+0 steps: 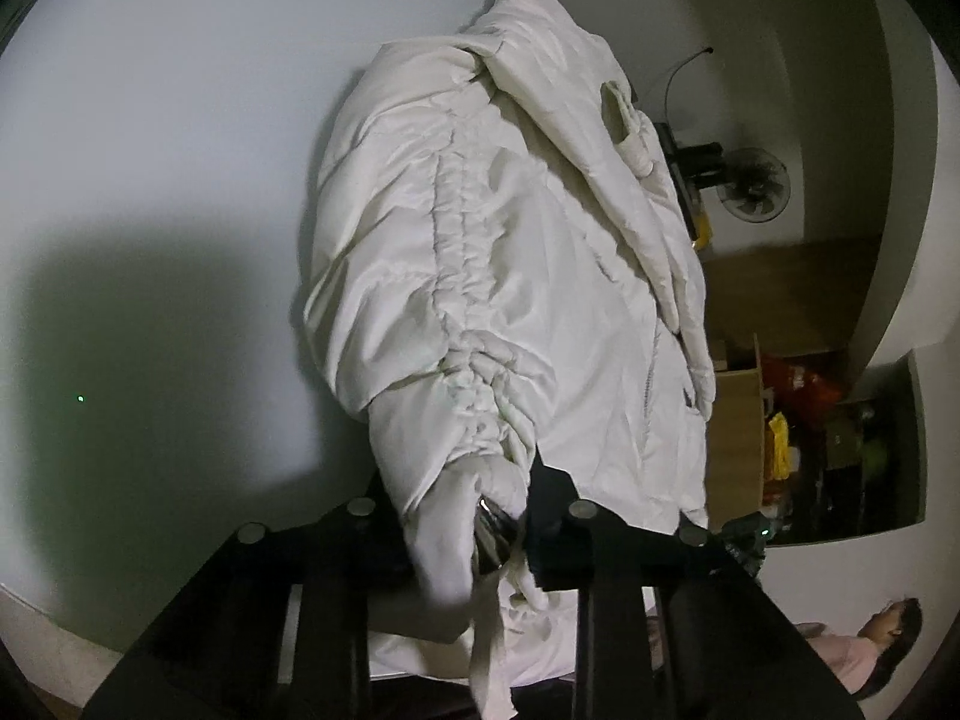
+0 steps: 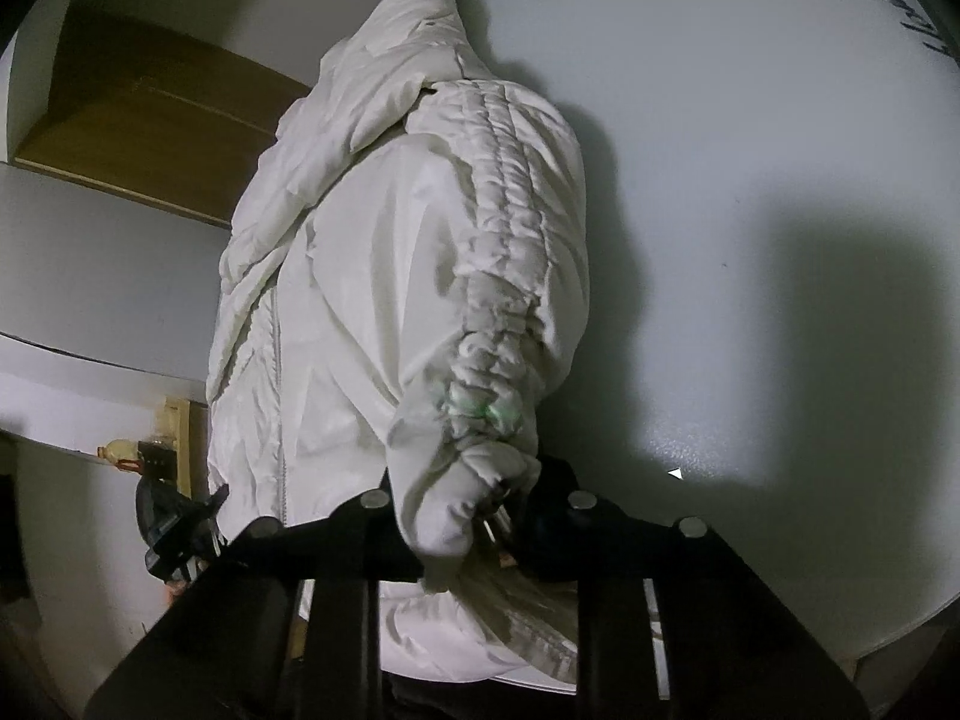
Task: Fold large clothes
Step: 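Grasp the jacket hem with both tools and lift it toward the collar, then fold the held hem over onto the jacket body with both tools, release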
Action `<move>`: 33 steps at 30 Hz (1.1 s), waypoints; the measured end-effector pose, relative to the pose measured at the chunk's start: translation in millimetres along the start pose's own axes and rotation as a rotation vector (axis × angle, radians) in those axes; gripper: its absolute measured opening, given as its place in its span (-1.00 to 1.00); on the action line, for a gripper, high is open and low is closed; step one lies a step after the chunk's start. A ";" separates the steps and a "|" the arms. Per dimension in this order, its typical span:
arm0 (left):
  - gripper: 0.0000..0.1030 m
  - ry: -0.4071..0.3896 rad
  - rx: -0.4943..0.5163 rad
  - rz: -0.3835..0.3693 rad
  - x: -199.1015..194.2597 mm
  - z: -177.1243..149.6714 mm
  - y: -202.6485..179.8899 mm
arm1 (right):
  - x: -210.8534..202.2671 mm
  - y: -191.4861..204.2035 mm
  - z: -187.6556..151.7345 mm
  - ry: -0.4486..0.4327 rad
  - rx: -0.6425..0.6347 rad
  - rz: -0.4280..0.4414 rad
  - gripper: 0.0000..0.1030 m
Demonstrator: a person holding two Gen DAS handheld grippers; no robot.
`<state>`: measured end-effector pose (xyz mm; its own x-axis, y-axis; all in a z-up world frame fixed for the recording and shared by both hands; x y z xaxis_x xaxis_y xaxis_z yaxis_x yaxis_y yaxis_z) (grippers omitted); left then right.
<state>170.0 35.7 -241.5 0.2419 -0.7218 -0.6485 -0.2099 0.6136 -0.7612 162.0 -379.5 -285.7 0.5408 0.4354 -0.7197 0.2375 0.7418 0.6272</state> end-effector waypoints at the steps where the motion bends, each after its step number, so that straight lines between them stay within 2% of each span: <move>1: -0.56 -0.001 0.010 0.012 -0.4 -1.0 -0.1 | 1.5 1.9 -0.1 -0.001 0.001 0.004 -0.60; 4: -0.67 -0.006 0.033 0.039 -8.3 -6.8 -4.9 | -7.6 8.7 -6.1 0.001 0.013 0.032 -0.70; 8: -0.72 -0.004 0.042 0.057 -20.6 -15.8 -2.1 | -26.1 24.3 -10.0 -0.009 -0.057 0.035 -0.72; 11: -0.72 0.025 0.046 0.061 -21.0 -26.2 3.8 | -22.1 10.0 -21.5 0.035 -0.032 0.002 -0.73; 14: -0.70 0.042 0.044 0.048 -25.6 -33.2 8.7 | -22.7 -0.3 -32.6 0.066 0.002 0.034 -0.72; 17: -0.56 0.046 0.030 0.038 -19.4 -23.6 6.4 | -23.3 -12.4 -27.9 0.057 0.054 0.037 -0.39; 18: -0.46 0.053 0.025 0.031 -19.0 -21.5 7.5 | -24.0 -11.7 -23.1 0.040 0.067 0.060 -0.22; 19: -0.34 0.058 0.019 0.019 -16.5 -19.2 6.0 | -24.8 -9.3 -19.8 0.033 0.058 0.077 0.04; 20: -0.26 0.066 0.016 0.000 -12.6 -16.9 2.8 | -24.8 -5.3 -17.4 0.030 0.039 0.085 0.17; 21: -0.11 0.077 0.015 -0.029 -8.7 -14.1 -0.7 | -24.1 -0.1 -15.8 0.028 0.016 0.087 0.39; 22: -0.02 0.090 0.001 -0.066 -5.3 -10.0 -4.7 | -23.1 5.5 -16.0 0.029 -0.007 0.081 0.50; 23: -0.03 0.094 -0.010 -0.079 -3.0 -8.9 -6.3 | -19.1 11.7 -17.8 0.034 -0.033 0.069 0.50; 24: -0.08 0.096 -0.012 -0.087 -0.6 -7.1 -8.3 | -16.3 16.8 -19.5 0.040 -0.062 0.056 0.46; 26: -0.11 0.093 0.014 -0.070 -0.6 -9.0 -9.2 | -11.5 17.2 -24.1 0.061 -0.103 -0.005 -0.22; 27: -0.38 0.088 0.028 -0.046 0.9 -11.3 -9.7 | -11.4 14.9 -25.5 0.064 -0.102 -0.008 -0.52; 28: -0.55 0.084 0.047 -0.014 0.4 -11.8 -7.2 | -14.6 12.5 -26.0 0.058 -0.092 0.013 -0.60; 31: -0.70 0.087 0.064 -0.016 -3.8 -15.6 -5.2 | -24.8 8.6 -27.0 0.050 -0.080 0.048 -0.71; 33: -0.72 0.081 0.084 -0.020 -10.7 -18.7 -7.3 | -32.5 13.2 -28.5 0.049 -0.076 0.094 -0.74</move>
<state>151.2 33.0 -229.0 0.1673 -0.7557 -0.6332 -0.1244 0.6209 -0.7739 124.6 -369.4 -262.5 0.5176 0.5273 -0.6739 0.1250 0.7325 0.6692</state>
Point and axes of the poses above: each gripper's, at about its wrist camera, not at the fingertips, and x roughly the way its jaws point, y to its left, z to its top, the point moved 10 cm from there along x, roughly the way its jaws point, and after that the axes turned 9 degrees about -x, right-handed, at the moved point
